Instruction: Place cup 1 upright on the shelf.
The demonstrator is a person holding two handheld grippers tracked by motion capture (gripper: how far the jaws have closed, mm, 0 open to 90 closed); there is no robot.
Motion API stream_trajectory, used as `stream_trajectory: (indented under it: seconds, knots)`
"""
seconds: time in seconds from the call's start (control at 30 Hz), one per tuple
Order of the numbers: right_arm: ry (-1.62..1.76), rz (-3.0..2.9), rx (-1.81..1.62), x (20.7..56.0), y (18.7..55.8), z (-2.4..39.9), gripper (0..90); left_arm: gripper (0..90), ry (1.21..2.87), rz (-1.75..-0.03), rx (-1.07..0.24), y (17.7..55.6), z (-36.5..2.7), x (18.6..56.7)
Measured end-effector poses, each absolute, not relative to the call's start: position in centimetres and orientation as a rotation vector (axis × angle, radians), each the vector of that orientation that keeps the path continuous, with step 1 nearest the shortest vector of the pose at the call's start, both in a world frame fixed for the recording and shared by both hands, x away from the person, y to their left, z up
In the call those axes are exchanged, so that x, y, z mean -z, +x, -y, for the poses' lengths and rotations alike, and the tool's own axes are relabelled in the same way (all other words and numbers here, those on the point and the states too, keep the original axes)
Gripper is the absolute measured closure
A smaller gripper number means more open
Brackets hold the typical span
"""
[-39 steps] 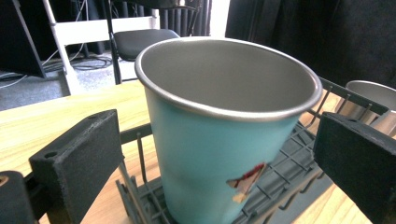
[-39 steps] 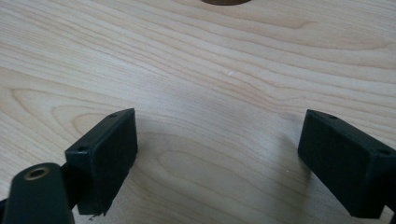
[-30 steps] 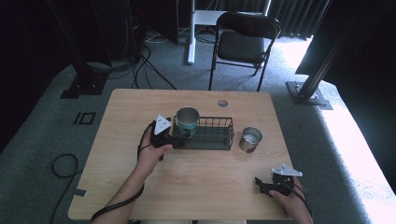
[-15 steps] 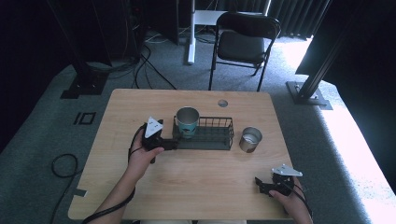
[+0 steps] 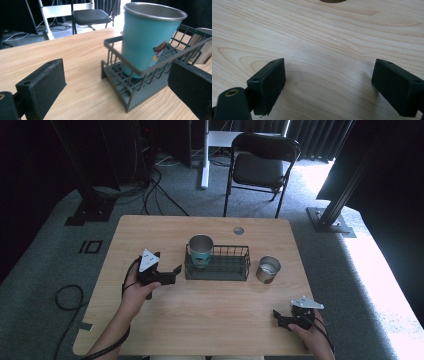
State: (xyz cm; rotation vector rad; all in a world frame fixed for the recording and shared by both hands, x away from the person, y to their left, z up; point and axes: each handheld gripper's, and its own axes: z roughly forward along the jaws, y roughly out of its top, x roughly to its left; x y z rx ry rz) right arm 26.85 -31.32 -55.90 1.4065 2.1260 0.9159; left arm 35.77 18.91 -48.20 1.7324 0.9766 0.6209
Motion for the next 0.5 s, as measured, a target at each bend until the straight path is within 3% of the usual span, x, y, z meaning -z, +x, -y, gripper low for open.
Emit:
stream_trajectory:
  seconds: [0.5]
  knots:
    - [1.407,-2.126,-0.916,55.9,26.8,31.3,11.6,2.3,1.714,-1.080,-0.628,33.6,-23.5,50.0]
